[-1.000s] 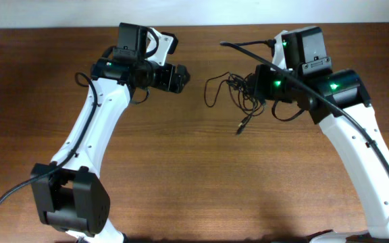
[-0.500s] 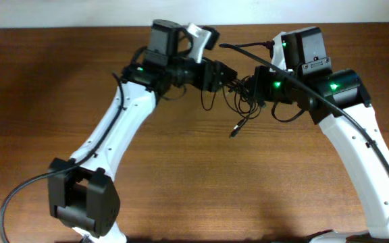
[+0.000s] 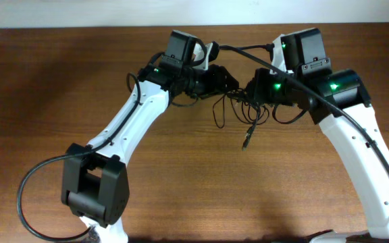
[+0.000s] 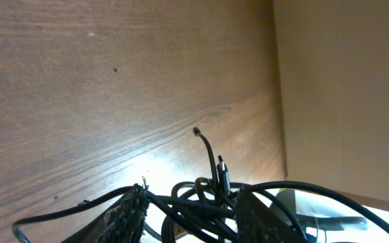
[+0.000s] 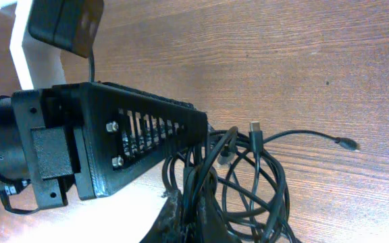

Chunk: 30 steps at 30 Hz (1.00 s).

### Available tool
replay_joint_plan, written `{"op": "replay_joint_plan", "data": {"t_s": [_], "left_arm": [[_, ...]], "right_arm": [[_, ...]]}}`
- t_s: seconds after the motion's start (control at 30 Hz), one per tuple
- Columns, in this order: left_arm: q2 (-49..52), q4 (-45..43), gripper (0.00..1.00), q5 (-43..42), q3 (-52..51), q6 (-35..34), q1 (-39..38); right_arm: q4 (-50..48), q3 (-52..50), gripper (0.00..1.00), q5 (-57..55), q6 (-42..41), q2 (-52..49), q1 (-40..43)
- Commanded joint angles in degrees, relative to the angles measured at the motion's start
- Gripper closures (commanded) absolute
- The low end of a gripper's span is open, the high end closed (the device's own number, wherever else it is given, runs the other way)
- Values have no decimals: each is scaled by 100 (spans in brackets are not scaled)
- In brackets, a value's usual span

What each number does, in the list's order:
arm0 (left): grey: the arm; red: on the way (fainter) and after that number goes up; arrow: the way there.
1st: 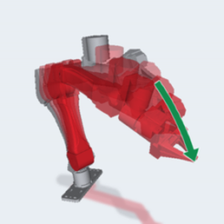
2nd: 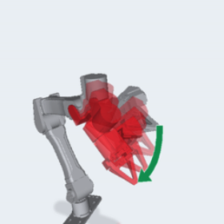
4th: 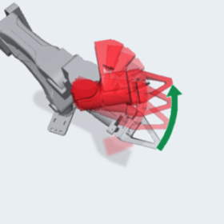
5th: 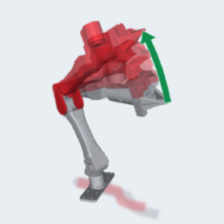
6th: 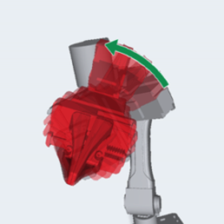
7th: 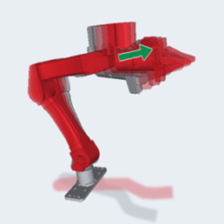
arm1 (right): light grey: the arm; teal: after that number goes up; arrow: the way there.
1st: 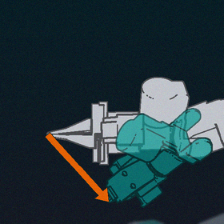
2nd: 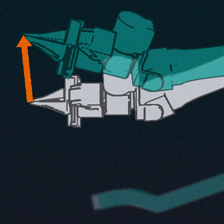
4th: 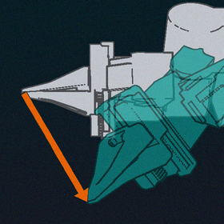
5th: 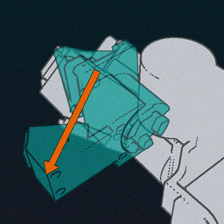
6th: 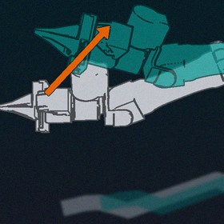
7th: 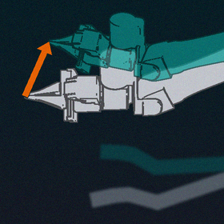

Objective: Untangle cables

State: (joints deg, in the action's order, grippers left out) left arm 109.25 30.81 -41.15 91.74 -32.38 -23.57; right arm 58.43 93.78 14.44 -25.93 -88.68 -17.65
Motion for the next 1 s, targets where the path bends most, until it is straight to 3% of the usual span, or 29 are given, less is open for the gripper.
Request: {"op": "replay_joint_plan", "data": {"t_s": [0.0, 0.13, 0.2, 0.23, 0.3, 0.47, 0.6, 0.63, 0.67, 0.73, 0.77, 0.97], "left_arm": [[68, -76, 49, -107, 39, -107, -238], [68, -170, 48, -168, 39, -107, -380], [68, -186, 70, -203, 39, -105, -372], [68, -208, 100, -293, 39, -103, -323], [68, -341, 100, -304, 39, 87, -151], [68, -461, 100, 9, 39, 1423, 299], [68, -553, 100, 4, 42, 1532, 321], [68, -601, 99, 2, 42, 1497, 308], [68, -671, 89, 2, 42, 1331, 291], [68, -811, 50, 149, 39, 107, 192], [68, -831, 40, 173, 39, -649, 140], [103, -831, 28, -173, 39, -2542, -199]], "right_arm": [[-33, 149, 96, 33, 46, 83, 4], [-31, 149, 96, 31, 48, 81, 4], [-31, 149, 96, 31, 48, 79, 4], [-31, 149, 96, 28, 48, 79, 4], [-31, 149, 96, -11, 46, 79, 15], [201, 146, 96, -7, 15, 57, 608], [376, 127, 96, 33, -271, -168, 1137], [372, 127, 96, 39, -376, -262, 1130], [372, 127, 96, 39, -461, -367, 1123], [310, 127, 96, 37, -590, -553, 1130], [254, 127, 96, 42, -608, -605, 1130], [-37, 129, 96, 166, -605, -634, 1130]]}}
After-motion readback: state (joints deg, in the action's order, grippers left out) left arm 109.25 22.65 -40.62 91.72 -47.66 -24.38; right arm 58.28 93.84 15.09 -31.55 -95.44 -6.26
